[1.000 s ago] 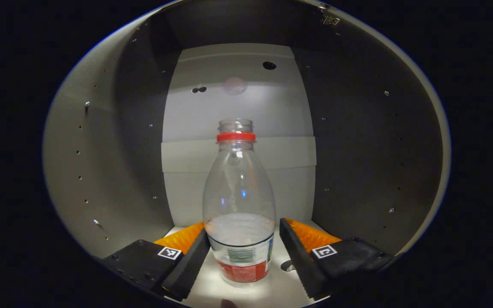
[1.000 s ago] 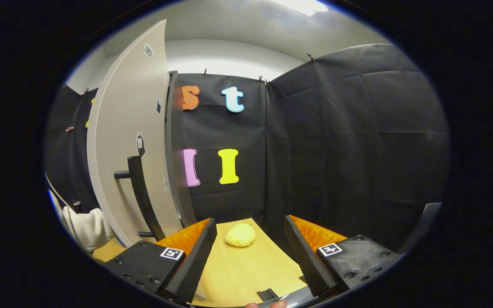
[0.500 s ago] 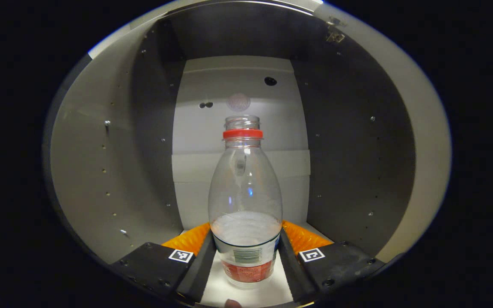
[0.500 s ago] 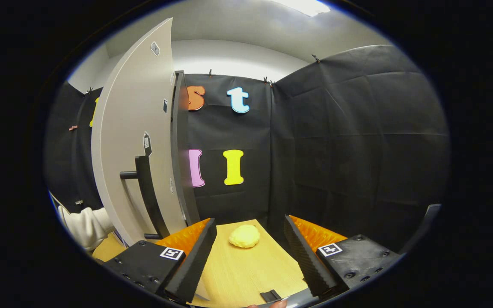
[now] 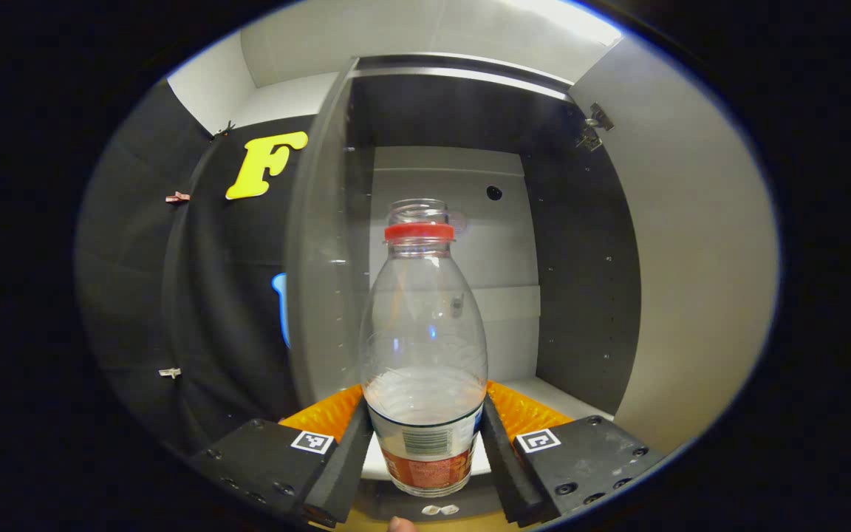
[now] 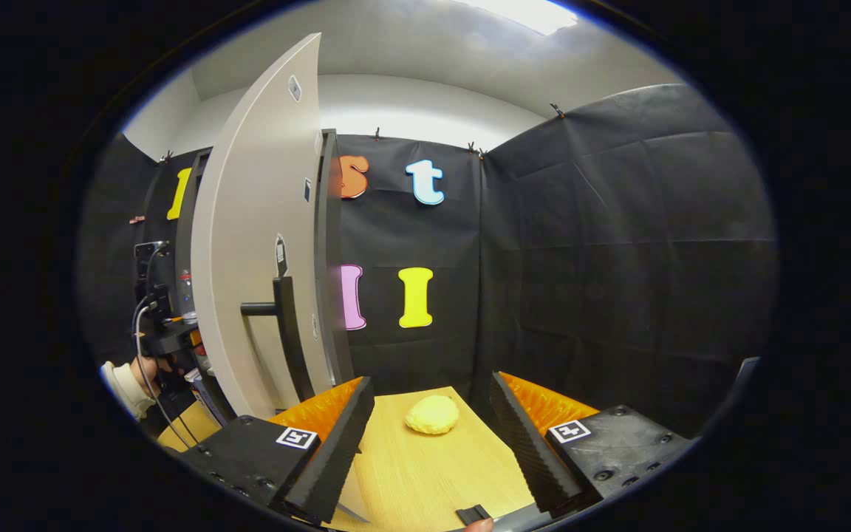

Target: Open the cabinet door with the right hand, grasp the bottle in the cabinet with the left hand and place it on the coaster, then close the cabinet door with the right hand.

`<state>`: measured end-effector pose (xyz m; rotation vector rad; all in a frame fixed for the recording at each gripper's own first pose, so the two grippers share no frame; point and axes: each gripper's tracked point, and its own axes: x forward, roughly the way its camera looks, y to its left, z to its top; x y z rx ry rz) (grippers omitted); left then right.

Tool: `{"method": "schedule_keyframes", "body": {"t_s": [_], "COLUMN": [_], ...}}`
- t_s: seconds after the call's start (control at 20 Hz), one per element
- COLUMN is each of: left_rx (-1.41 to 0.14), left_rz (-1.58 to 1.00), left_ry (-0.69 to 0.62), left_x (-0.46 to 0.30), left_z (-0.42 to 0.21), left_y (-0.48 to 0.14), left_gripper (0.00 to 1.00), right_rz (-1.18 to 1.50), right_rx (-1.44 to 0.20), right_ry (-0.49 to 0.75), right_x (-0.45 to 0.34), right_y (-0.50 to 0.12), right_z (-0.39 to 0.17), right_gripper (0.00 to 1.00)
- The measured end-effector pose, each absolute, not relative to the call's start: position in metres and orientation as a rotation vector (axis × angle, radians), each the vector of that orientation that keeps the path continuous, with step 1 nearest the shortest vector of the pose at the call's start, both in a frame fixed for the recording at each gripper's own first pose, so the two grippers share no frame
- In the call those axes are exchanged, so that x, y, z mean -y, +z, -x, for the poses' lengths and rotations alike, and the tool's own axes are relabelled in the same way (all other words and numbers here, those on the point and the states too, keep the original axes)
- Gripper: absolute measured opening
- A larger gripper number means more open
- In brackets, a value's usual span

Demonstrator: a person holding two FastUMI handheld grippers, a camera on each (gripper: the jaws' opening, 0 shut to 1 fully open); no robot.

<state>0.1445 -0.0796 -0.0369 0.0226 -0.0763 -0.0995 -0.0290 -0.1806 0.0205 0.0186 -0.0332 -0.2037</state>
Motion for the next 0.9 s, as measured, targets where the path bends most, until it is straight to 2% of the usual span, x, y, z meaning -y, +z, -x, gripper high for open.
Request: {"method": "schedule_keyframes", "body": {"t_s": [0.2, 0.55, 0.9], "left_rx": [0.065, 0.042, 0.039], "left_rz": [0.0, 0.033, 0.017], "left_ry": [-0.114, -0.166, -0.243], "left_x": [0.047, 0.013, 0.007], "left_z": [-0.089, -0.029, 0.004], "left_y": [-0.059, -0.13, -0.22], "left_gripper": [0.74, 0.75, 0.75], "right_rz": [-0.023, -0.025, -0.074], "right_rx": [0.056, 0.083, 0.131], "right_ry": [-0.191, -0.231, -0.246], "right_x": [0.169, 0.175, 0.176], "right_y": [0.028, 0.034, 0.042], "right_z": [0.022, 0.016, 0.017], "right_gripper": [0.98, 0.97, 0.98]}}
